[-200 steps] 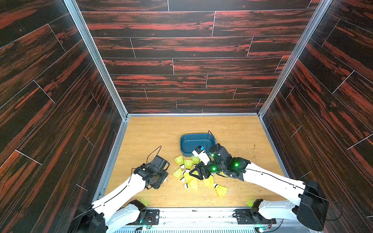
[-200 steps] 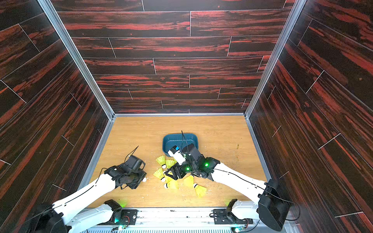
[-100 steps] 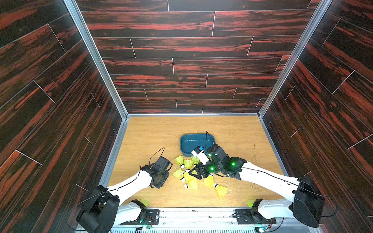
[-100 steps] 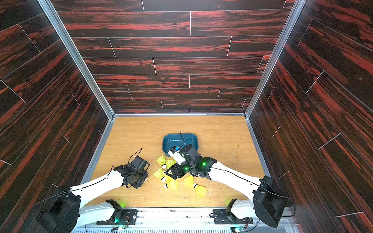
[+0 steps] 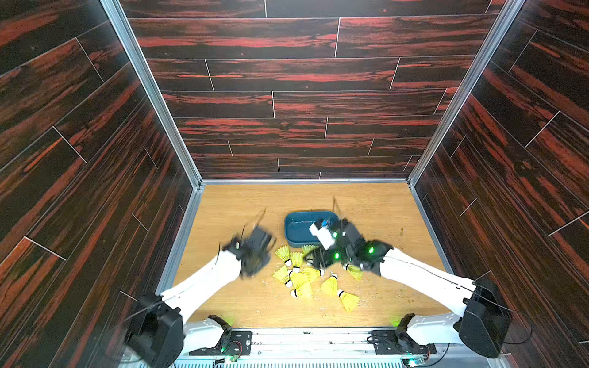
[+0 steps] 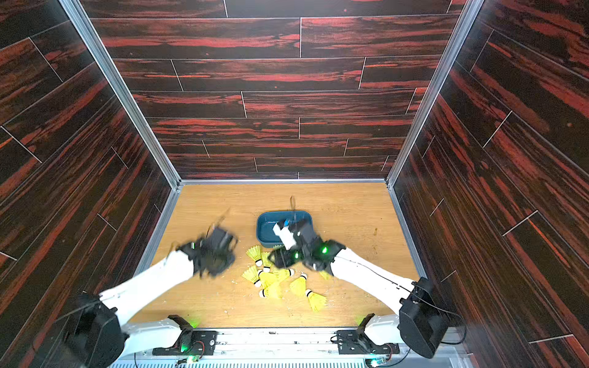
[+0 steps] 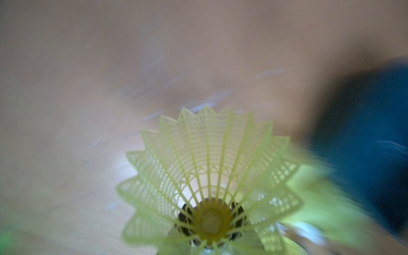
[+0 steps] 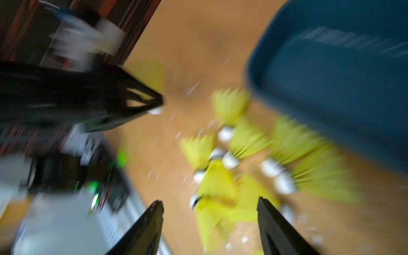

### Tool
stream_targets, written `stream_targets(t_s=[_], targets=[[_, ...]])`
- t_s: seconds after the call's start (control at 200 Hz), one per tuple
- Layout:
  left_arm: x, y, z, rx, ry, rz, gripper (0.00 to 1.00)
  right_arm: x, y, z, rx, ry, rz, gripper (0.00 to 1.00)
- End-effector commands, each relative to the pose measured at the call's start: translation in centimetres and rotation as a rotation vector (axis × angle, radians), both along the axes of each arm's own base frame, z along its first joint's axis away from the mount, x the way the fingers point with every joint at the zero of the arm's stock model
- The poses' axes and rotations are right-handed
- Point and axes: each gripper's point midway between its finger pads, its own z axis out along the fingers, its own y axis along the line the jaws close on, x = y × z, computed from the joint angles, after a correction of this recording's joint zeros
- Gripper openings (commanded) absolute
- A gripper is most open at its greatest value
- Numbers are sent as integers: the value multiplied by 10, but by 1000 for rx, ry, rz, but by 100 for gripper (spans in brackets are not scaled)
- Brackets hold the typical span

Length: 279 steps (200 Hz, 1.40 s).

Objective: Put the shuttlecocks into the storage box
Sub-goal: Pick up the shuttlecock at the center of the board, then place the shuttlecock in the storage box.

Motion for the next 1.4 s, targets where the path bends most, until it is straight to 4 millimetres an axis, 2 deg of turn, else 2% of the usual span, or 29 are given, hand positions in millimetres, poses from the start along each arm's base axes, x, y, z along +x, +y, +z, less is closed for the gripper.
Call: stream_targets(t_s=[0.0,0.1,0.185,0.195,0.215,0.451,0.737,1.147,1.393], targets=[[16,-23,13,77,59,-241,16,39,-31,-3,-85,29,-187,71],[40,-52,17,46,90,-334,15,63,-48,-9,-125,64,-273,71],[64,-68,19,38,77,-362,15,78,-57,-14,-148,88,-320,71],[65,-70,11,44,97,-366,15,80,-58,-14,-151,91,-325,70],[70,-74,9,45,102,-373,15,83,-60,-17,-159,99,-336,70],[95,-90,-15,75,158,-414,13,109,-62,-27,-134,139,-361,71],[102,-103,-38,108,191,-456,13,130,-67,-39,-102,201,-387,70],[109,-105,-66,175,230,-488,13,134,-62,-54,-36,280,-364,70],[120,-102,-74,235,219,-482,13,138,-62,-57,0,305,-358,69]])
